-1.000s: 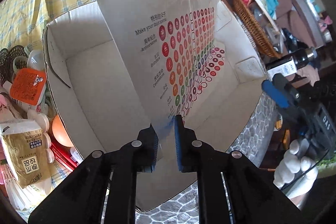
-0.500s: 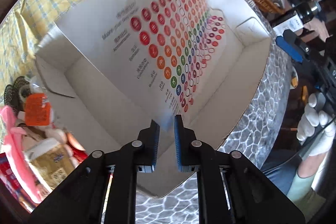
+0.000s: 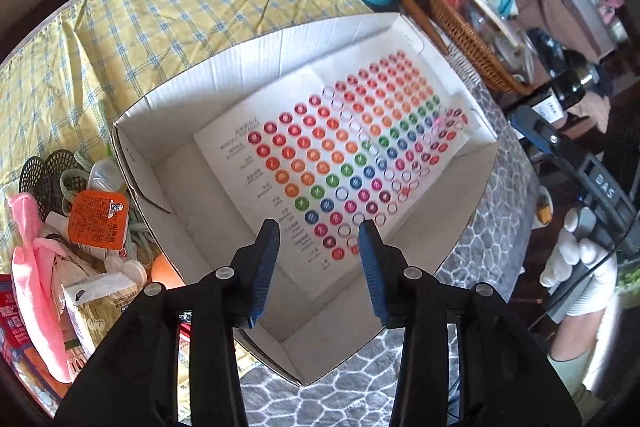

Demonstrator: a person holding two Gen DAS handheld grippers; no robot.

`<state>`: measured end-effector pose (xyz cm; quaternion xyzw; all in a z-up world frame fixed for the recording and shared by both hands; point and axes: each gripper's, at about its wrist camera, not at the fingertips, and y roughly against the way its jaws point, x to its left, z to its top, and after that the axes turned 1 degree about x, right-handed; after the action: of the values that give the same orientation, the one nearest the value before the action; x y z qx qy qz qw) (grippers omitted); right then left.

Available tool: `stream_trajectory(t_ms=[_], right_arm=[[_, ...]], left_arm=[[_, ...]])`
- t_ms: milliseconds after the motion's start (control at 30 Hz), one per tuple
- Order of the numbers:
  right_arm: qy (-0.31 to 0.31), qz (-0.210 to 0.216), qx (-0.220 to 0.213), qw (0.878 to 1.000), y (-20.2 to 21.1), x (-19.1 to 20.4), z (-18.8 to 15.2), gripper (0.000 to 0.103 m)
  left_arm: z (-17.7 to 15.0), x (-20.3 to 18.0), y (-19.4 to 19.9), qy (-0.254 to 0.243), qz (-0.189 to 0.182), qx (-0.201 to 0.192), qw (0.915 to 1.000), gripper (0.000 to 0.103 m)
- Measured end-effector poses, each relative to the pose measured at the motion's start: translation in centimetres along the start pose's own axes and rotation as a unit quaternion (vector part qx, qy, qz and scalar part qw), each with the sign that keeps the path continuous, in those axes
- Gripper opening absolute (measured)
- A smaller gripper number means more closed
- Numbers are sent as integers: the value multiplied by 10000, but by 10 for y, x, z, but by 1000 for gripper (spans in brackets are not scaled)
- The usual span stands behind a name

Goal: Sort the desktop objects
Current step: 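Lower the sticker sheet into the white box and open the right gripper, then move the right gripper back over the cluttered cloth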

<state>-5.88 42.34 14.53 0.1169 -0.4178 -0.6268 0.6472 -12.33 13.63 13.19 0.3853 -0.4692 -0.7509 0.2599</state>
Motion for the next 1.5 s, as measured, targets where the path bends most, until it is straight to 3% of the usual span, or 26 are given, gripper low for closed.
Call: stream_trajectory(t_ms=[167, 233, 300, 333, 400, 467, 633, 733, 800, 867, 967, 1067, 1167, 1233, 1300, 1367, 1500], right_arm=[[1026, -555, 947, 9887, -60, 26, 25, 46], [1360, -732, 1317, 9792, -80, 31, 27, 45], [1566, -894, 1381, 9739, -83, 32, 26, 42], [1550, -905, 1309, 9750, -80, 31, 26, 42], [1394, -730, 1209, 9801, -71, 26, 25, 42], [1405, -631, 1278, 9798, -63, 26, 21, 42], [1717, -543, 1846, 9662, -65, 32, 13, 42], [2264, -789, 2356, 9418, -75, 43, 8, 42], [2728, -972, 2874, 9130, -89, 50, 3, 42], [3137, -1174, 3495, 8750, -105, 57, -3, 42], [3610, -1655, 4025, 8248, -124, 61, -13, 44], [3823, -1976, 4325, 7923, -141, 60, -21, 45], [3952, -2163, 4339, 7802, -155, 59, -25, 44], [4073, -2281, 4247, 7757, -161, 58, -27, 39], [4167, -2519, 3969, 7781, -163, 58, -24, 32], [3997, -2465, 3937, 7902, -159, 55, -20, 32], [4108, -2557, 3887, 7841, -144, 53, -18, 32]], left_arm=[[7, -7, -9, 130, -182, -104, 9997, 45], [7, -9, -11, 130, -252, -99, 9996, 58], [5, -13, -11, 56, -276, -113, 9995, 60], [2, -15, -9, 8, -266, -156, 9995, 60], [-3, -16, -3, -30, -247, -269, 9993, 73], [-9, -14, 5, -15, -196, -348, 9992, 79], [-25, -14, 16, -96, -98, -442, 9989, 80], [-31, -18, 23, -189, -28, -499, 9986, 80], [-35, -19, 25, -233, -18, -494, 9985, 80], [-38, -21, 25, -242, -7, -489, 9985, 80], [-39, -21, 21, -221, -49, -465, 9987, 81], [-39, -20, 13, -152, -99, -427, 9989, 81], [-40, -18, 7, -111, -193, -403, 9989, 81], [-41, -17, 5, -100, -206, -398, 9989, 81], [-41, -14, 5, -66, -213, -413, 9989, 81], [-41, -11, 7, -5, -225, -435, 9988, 81], [-42, -5, 12, 92, -231, -525, 9983, 81]])
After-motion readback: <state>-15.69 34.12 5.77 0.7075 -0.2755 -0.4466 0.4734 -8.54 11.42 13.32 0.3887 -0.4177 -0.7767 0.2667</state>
